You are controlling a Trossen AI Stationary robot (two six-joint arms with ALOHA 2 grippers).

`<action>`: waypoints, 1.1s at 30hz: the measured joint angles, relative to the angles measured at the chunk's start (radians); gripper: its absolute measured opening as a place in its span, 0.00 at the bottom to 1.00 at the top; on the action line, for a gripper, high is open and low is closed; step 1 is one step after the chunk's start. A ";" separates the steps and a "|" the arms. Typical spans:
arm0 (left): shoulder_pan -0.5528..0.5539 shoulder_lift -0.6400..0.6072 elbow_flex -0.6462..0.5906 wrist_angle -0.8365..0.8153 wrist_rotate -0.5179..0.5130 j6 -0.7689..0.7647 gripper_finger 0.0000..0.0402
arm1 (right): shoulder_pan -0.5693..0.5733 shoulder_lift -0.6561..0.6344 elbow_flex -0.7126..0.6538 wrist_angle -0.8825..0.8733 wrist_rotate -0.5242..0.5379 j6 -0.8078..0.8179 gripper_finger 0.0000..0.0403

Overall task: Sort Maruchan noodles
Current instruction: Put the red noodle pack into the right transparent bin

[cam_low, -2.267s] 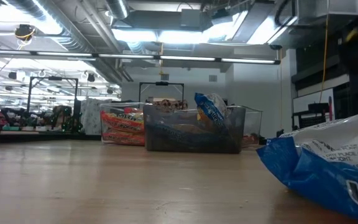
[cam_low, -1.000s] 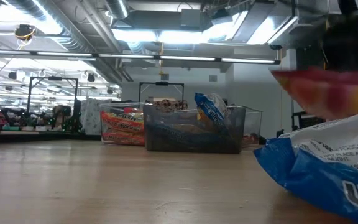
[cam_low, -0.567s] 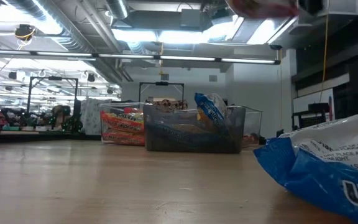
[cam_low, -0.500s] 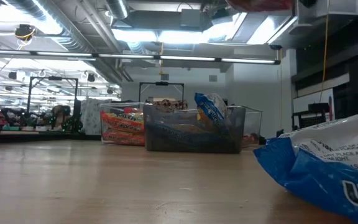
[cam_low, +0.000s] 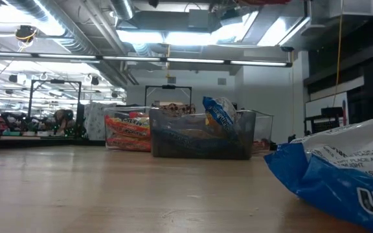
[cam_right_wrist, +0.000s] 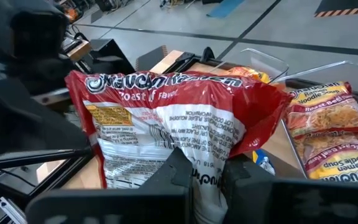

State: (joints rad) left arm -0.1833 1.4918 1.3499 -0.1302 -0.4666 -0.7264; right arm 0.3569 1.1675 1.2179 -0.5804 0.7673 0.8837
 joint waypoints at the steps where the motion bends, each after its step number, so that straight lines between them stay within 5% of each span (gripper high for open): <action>1: 0.003 0.000 -0.015 0.013 -0.001 -0.004 0.63 | 0.000 0.000 0.000 0.000 0.000 0.000 0.03; 11: 0.023 0.000 -0.142 0.315 0.029 -0.045 0.63 | -0.017 0.000 0.000 0.003 0.025 0.000 0.03; 23: 0.069 0.000 -0.147 0.326 0.025 0.021 0.63 | -0.104 0.039 0.001 0.094 -0.127 -0.043 0.03; 33: 0.100 0.000 -0.147 0.290 0.082 0.030 0.59 | -0.104 0.064 0.001 0.140 -0.120 -0.054 0.04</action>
State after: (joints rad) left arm -0.0830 1.4921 1.2030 0.1594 -0.3847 -0.6968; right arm 0.2527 1.2316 1.2185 -0.4405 0.6473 0.8294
